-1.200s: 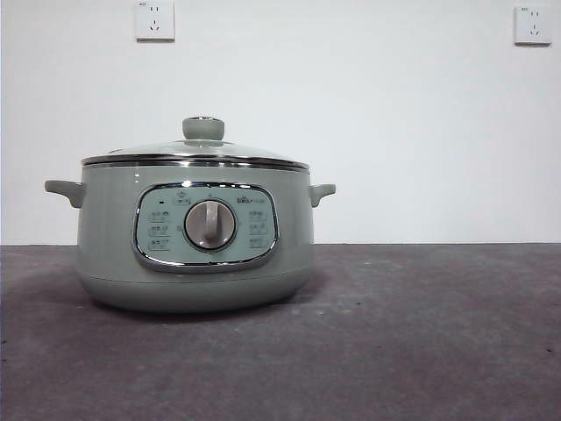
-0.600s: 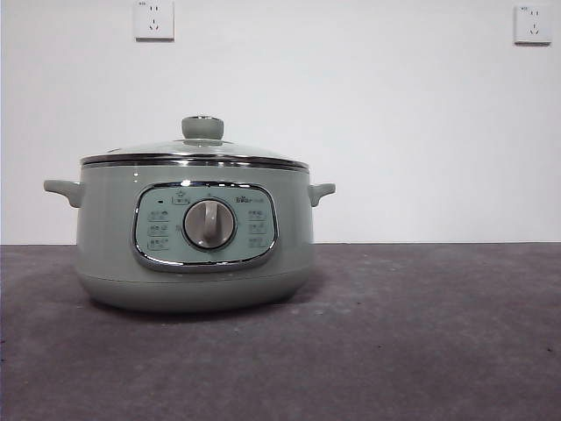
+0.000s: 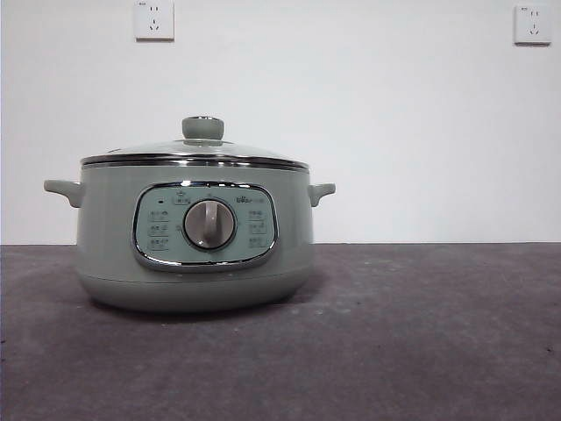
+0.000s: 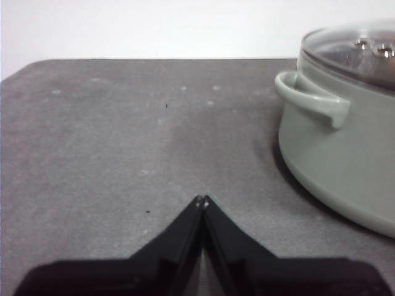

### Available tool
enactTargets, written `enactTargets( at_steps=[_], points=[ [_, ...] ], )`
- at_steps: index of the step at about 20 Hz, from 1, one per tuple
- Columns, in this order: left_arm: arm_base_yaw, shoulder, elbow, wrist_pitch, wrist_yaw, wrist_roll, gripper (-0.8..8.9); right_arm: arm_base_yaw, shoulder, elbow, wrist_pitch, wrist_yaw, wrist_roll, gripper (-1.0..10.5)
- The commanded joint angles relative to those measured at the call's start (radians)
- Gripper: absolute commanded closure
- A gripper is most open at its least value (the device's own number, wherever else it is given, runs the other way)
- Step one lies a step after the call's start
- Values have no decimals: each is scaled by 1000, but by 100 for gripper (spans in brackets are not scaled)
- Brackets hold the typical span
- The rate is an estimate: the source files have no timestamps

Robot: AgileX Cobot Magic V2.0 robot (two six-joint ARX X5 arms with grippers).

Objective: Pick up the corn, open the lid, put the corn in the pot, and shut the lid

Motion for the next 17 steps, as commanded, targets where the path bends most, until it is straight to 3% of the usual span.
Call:
enactTargets(
  at_steps=[1, 17],
  points=[
    [3, -4, -10, 9, -2, -31, 817, 2, 0, -10, -26, 5, 8, 946],
    [3, 8, -10, 9, -3, -32, 817, -4, -1, -10, -26, 11, 7, 946]
  ],
)
